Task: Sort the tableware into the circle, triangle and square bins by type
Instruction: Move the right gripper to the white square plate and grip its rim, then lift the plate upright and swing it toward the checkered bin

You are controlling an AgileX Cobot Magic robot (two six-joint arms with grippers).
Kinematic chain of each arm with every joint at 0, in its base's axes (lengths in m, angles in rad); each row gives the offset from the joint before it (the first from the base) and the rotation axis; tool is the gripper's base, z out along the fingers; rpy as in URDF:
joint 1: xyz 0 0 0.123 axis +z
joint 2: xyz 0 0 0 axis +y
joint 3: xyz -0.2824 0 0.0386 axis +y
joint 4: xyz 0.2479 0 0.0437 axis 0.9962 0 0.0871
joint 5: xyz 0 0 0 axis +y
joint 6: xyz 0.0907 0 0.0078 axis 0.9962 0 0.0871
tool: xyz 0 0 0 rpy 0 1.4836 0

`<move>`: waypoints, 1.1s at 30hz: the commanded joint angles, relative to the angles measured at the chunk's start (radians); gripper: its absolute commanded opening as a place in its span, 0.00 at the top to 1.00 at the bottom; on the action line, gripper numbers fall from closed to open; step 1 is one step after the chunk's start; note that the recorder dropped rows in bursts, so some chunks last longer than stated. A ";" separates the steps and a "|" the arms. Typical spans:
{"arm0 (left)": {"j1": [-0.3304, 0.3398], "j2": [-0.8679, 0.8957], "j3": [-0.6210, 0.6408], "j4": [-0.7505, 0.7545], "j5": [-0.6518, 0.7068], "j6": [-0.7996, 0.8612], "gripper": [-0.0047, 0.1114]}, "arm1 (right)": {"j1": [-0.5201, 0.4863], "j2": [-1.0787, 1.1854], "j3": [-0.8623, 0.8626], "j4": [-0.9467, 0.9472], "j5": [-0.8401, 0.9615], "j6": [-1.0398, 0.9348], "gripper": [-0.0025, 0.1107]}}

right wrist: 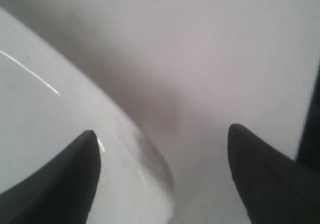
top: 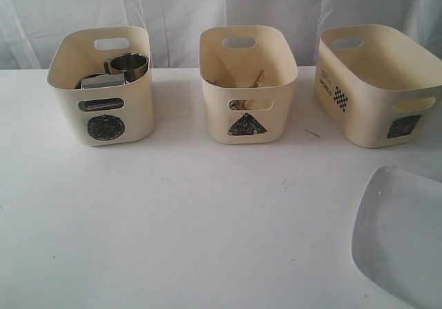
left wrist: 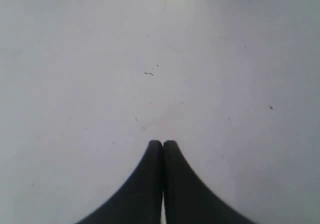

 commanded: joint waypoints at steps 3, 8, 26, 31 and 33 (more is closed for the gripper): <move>0.002 -0.004 0.009 -0.004 0.016 -0.002 0.96 | -0.005 0.092 0.070 0.014 0.116 -0.100 0.49; 0.002 -0.004 0.009 -0.004 0.016 -0.002 0.96 | -0.001 0.121 0.148 0.320 0.269 -0.384 0.51; 0.002 -0.004 0.009 -0.004 0.016 -0.002 0.96 | 0.006 0.331 0.280 0.278 0.077 -0.624 0.74; 0.002 -0.004 0.009 -0.004 0.016 -0.002 0.96 | 0.006 0.331 0.287 0.285 -0.022 -0.587 0.98; 0.002 -0.004 0.009 -0.004 0.016 -0.002 0.96 | 0.006 0.329 0.287 0.286 -0.049 -0.529 0.98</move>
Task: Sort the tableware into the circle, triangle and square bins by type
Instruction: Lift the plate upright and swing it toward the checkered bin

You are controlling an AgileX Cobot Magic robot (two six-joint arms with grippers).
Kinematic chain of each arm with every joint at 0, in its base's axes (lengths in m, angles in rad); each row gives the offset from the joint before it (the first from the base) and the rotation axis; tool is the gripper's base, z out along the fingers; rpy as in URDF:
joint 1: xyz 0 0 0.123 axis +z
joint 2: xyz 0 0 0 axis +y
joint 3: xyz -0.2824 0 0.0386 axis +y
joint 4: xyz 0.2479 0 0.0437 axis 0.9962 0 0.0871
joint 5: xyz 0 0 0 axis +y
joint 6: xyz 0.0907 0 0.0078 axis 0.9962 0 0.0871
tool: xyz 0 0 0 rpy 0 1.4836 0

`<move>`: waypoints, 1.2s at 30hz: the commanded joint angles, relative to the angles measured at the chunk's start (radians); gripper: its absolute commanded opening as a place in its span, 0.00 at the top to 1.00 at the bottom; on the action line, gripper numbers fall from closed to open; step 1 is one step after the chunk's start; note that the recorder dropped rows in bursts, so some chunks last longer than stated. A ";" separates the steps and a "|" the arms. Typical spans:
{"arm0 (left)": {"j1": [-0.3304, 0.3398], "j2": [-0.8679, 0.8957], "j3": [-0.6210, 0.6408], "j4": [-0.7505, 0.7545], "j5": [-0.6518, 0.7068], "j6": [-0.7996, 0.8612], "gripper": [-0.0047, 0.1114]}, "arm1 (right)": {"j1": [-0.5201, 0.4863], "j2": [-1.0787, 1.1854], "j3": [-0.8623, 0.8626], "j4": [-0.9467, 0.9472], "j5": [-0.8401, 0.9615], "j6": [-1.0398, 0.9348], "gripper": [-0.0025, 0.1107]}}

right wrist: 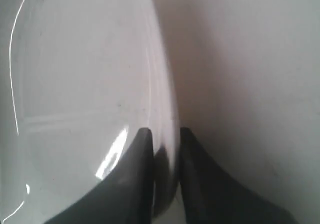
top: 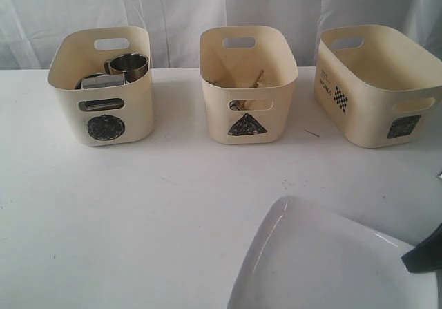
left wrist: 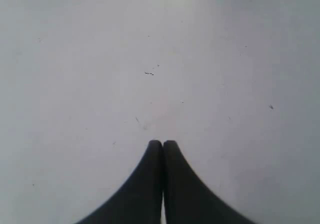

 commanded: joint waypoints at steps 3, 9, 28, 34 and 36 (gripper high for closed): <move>0.002 -0.004 0.009 -0.006 0.016 -0.002 0.96 | 0.001 0.083 0.033 -0.127 -0.514 0.230 0.98; 0.002 -0.004 0.009 -0.006 0.016 -0.002 0.96 | 0.045 -0.034 0.033 0.003 -0.412 0.240 0.98; 0.002 -0.004 0.009 -0.006 0.016 -0.002 0.96 | 0.249 -0.444 0.033 0.228 -0.349 0.289 0.98; 0.002 -0.004 0.009 -0.006 0.016 -0.002 0.96 | 0.269 -0.507 0.030 0.290 -0.280 0.278 0.98; 0.002 -0.004 0.009 -0.006 0.016 -0.002 0.96 | 0.271 -0.510 0.017 0.327 -0.227 0.269 0.98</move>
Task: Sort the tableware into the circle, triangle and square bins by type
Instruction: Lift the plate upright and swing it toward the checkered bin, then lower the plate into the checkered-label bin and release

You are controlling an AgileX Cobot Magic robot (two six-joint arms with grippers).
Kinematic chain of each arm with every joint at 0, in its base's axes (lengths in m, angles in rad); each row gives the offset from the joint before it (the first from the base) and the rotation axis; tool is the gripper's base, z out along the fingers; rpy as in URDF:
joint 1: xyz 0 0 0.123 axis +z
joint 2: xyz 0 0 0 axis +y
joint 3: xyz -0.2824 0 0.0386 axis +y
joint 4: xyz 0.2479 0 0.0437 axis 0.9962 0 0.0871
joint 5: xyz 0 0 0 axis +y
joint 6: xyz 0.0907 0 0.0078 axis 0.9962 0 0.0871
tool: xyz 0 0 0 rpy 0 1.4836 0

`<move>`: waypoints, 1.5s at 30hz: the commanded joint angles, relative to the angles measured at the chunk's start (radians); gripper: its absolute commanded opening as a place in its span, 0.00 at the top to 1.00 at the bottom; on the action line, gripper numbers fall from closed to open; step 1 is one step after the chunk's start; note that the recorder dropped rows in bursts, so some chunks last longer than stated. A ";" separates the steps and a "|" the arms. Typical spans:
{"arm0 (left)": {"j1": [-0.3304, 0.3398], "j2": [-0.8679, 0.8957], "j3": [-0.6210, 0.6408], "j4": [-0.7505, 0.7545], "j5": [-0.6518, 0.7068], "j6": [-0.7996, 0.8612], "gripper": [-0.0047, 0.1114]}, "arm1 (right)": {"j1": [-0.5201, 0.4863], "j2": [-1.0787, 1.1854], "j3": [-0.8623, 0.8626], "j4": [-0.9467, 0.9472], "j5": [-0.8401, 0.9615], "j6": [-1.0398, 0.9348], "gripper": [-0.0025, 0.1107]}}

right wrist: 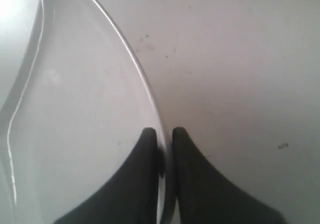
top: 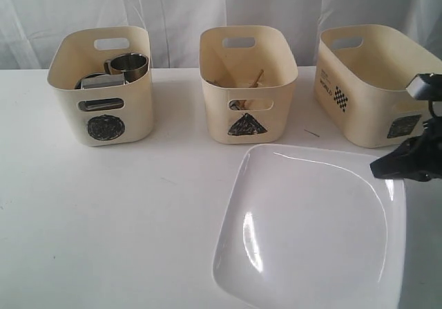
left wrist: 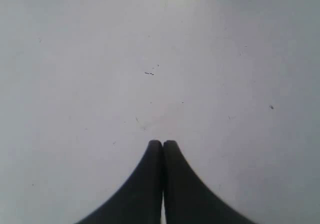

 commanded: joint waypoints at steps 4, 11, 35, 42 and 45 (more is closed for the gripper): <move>0.002 -0.004 0.009 -0.006 0.016 -0.002 0.96 | 0.008 -0.019 -0.042 0.118 0.118 -0.037 0.98; 0.002 -0.004 0.009 -0.006 0.016 -0.002 0.96 | 0.008 -0.019 -0.050 0.168 0.172 -0.037 0.98; 0.002 -0.004 0.009 -0.006 0.016 -0.002 0.96 | 0.006 -0.090 -0.377 0.261 0.238 0.212 0.98; 0.002 -0.004 0.009 -0.006 0.016 -0.002 0.96 | 0.004 -0.090 -0.486 0.261 0.071 0.242 0.98; 0.002 -0.004 0.009 -0.006 0.016 -0.002 0.96 | 0.004 -0.090 -0.536 0.258 -0.027 0.290 0.98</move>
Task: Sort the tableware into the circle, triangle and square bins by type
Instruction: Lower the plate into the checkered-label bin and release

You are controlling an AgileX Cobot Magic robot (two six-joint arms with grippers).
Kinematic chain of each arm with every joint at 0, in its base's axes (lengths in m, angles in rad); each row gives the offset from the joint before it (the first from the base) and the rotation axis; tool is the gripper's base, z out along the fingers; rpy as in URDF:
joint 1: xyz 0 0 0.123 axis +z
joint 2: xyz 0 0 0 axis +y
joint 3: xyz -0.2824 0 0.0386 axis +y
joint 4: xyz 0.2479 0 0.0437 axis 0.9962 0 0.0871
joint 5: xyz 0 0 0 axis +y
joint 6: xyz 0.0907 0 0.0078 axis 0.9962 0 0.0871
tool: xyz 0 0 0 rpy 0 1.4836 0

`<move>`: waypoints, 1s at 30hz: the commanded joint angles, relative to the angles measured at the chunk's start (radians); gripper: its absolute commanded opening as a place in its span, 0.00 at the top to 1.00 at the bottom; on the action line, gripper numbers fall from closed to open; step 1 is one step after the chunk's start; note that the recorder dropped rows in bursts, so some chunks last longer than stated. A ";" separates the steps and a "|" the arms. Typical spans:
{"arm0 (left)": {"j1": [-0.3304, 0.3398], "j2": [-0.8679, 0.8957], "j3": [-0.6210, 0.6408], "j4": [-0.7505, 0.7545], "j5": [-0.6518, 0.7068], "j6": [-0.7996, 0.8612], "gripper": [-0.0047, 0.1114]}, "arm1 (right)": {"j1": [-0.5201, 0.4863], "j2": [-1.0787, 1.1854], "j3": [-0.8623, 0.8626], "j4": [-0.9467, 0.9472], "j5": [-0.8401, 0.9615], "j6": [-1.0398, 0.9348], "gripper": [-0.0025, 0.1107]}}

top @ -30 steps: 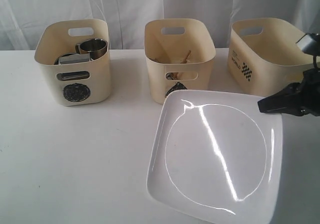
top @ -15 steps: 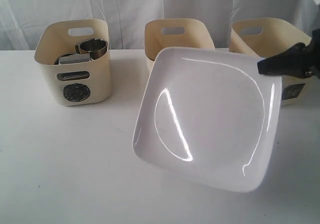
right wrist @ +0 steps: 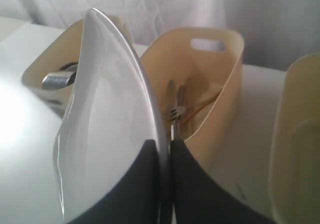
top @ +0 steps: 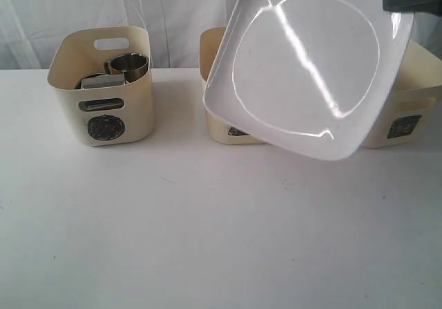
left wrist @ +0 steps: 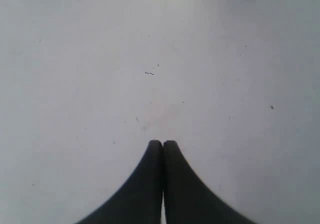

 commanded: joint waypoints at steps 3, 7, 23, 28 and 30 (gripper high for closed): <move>0.002 -0.004 0.009 -0.006 0.016 -0.002 0.96 | -0.004 0.005 -0.103 0.053 -0.209 0.108 0.98; 0.002 -0.004 0.009 -0.006 0.016 -0.002 0.96 | -0.019 0.056 -0.163 0.043 -0.276 0.127 0.98; 0.002 -0.004 0.009 -0.006 0.016 -0.002 0.96 | -0.153 0.429 -0.474 -0.036 -0.429 0.073 0.98; 0.002 -0.004 0.009 -0.006 0.016 -0.002 0.96 | -0.143 0.429 -0.474 -0.187 -0.424 0.073 0.98; 0.002 -0.004 0.009 -0.006 0.016 -0.002 0.96 | -0.138 0.429 -0.474 -0.227 -0.413 0.073 0.98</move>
